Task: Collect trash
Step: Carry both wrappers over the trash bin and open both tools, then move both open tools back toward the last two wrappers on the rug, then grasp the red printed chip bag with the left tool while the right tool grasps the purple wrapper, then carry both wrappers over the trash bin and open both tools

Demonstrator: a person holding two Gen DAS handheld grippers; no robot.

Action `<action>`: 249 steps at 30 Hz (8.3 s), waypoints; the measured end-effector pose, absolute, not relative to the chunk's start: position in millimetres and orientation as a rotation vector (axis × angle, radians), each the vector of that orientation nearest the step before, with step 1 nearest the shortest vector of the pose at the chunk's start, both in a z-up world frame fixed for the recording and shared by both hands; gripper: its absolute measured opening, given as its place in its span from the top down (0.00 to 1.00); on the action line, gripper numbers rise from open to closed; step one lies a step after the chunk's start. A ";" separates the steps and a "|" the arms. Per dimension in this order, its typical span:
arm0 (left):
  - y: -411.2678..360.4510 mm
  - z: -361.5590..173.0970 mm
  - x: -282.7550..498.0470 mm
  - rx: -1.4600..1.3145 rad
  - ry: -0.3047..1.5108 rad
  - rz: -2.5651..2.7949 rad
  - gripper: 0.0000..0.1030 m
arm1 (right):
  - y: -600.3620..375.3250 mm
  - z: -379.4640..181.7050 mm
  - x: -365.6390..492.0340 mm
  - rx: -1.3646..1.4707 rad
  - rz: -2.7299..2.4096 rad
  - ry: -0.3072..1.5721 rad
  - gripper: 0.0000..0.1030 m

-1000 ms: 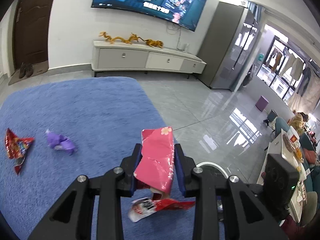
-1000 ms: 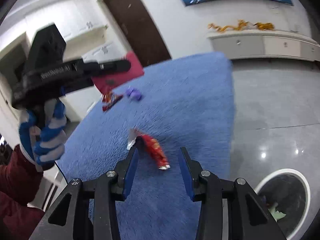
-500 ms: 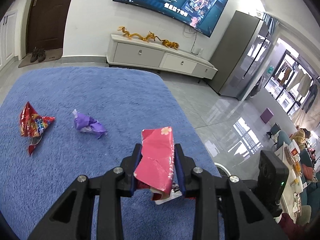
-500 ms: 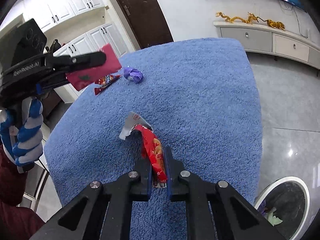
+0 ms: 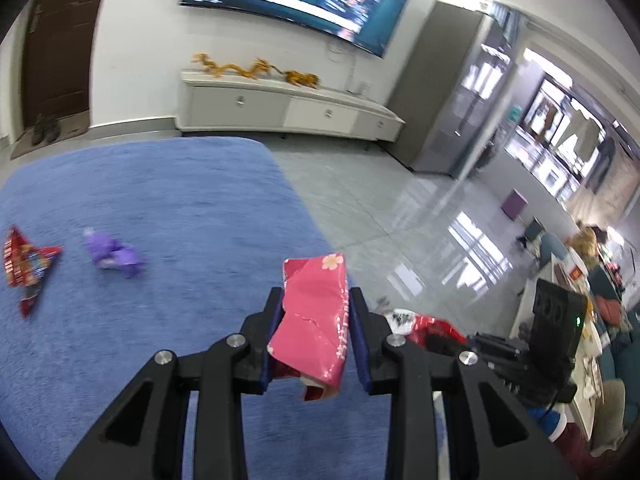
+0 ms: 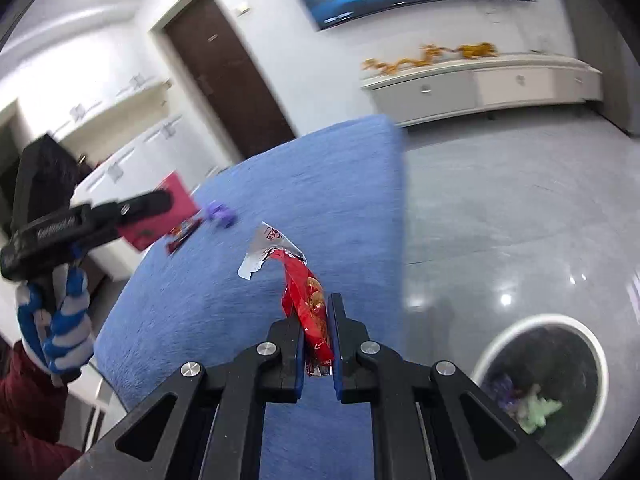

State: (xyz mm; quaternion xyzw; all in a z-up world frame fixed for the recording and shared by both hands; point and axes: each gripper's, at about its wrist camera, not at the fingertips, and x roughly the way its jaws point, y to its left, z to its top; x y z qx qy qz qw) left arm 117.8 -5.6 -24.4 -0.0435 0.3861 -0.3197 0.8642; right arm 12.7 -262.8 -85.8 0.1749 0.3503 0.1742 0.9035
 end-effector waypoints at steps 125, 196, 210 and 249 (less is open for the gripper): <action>252.3 -86.4 260.7 -0.264 0.815 -0.089 0.36 | -18.6 -43.3 197.7 0.033 0.468 0.833 0.24; 103.8 -8.2 114.5 -0.119 0.705 -0.367 0.68 | -265.5 -36.9 1.9 0.372 0.092 0.653 0.57; -114.9 -25.2 110.7 0.102 0.837 -0.654 0.68 | -383.9 -104.8 -44.7 0.566 -0.138 0.708 0.57; -311.1 -117.3 115.7 0.152 1.104 -0.888 0.39 | -461.2 -178.2 -52.0 0.696 -0.345 0.852 0.36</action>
